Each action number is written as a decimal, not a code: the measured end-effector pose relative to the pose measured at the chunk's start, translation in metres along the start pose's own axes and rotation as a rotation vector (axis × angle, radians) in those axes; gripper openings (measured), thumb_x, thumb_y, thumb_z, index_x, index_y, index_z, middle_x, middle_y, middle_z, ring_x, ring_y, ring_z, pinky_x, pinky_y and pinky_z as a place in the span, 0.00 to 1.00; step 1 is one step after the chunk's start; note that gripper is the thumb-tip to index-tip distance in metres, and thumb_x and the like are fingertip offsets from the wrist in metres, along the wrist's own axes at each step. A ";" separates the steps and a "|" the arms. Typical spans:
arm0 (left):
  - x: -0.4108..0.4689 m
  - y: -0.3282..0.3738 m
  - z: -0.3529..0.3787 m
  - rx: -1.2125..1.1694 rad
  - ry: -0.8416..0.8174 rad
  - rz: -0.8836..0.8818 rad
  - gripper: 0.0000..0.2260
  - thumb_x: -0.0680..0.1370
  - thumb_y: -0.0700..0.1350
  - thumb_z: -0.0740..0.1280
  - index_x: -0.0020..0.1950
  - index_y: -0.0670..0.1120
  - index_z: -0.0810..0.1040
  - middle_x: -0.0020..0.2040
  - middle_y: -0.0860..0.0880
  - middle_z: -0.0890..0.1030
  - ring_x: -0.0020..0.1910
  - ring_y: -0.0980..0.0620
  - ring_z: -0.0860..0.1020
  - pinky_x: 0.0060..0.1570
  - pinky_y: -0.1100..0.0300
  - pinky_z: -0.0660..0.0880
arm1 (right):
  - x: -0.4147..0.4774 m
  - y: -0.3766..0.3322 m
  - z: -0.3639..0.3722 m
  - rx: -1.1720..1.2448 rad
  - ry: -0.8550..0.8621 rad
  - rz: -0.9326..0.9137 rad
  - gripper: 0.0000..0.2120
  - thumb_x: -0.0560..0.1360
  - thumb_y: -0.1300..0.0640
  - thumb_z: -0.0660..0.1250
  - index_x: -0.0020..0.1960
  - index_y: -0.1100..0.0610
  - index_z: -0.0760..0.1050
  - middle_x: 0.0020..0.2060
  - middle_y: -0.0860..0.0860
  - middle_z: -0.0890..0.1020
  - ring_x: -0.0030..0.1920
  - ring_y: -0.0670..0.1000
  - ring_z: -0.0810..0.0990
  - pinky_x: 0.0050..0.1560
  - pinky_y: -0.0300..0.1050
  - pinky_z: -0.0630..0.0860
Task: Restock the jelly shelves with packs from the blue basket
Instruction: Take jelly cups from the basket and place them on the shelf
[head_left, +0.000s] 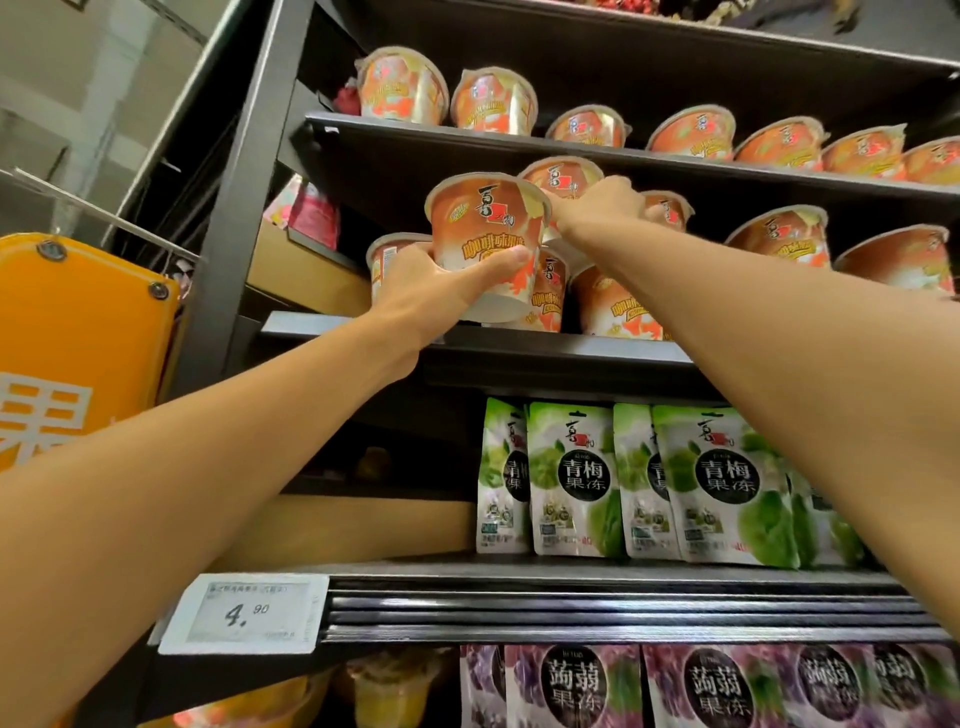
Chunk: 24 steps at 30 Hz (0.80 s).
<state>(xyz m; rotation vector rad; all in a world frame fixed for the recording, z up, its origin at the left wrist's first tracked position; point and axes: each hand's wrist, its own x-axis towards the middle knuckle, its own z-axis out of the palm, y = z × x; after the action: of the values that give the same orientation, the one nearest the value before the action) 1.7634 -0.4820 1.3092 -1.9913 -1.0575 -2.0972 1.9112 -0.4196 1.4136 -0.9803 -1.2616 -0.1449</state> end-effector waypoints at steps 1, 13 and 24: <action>0.000 0.000 0.000 -0.005 -0.004 -0.004 0.15 0.67 0.62 0.75 0.44 0.56 0.77 0.43 0.58 0.83 0.48 0.58 0.81 0.56 0.56 0.78 | -0.001 0.002 0.002 -0.065 0.029 0.010 0.38 0.69 0.30 0.66 0.66 0.57 0.70 0.66 0.58 0.73 0.68 0.61 0.67 0.66 0.58 0.67; 0.027 0.028 -0.013 0.005 0.151 0.047 0.26 0.63 0.67 0.75 0.52 0.51 0.79 0.48 0.55 0.82 0.49 0.57 0.81 0.46 0.63 0.78 | -0.047 0.073 0.001 -0.011 0.231 -0.386 0.21 0.79 0.49 0.55 0.29 0.53 0.68 0.26 0.47 0.71 0.28 0.47 0.69 0.29 0.41 0.57; 0.068 0.034 -0.006 0.382 0.251 -0.078 0.49 0.53 0.79 0.66 0.67 0.52 0.74 0.66 0.49 0.76 0.68 0.45 0.71 0.69 0.45 0.67 | -0.071 0.100 0.002 -0.036 0.156 -0.567 0.23 0.77 0.52 0.61 0.25 0.51 0.60 0.21 0.46 0.66 0.25 0.45 0.64 0.28 0.38 0.56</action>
<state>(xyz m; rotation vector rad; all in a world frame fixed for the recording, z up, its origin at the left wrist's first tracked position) 1.7639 -0.4834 1.3857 -1.4935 -1.3758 -1.9302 1.9438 -0.3866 1.2998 -0.6048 -1.3660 -0.6735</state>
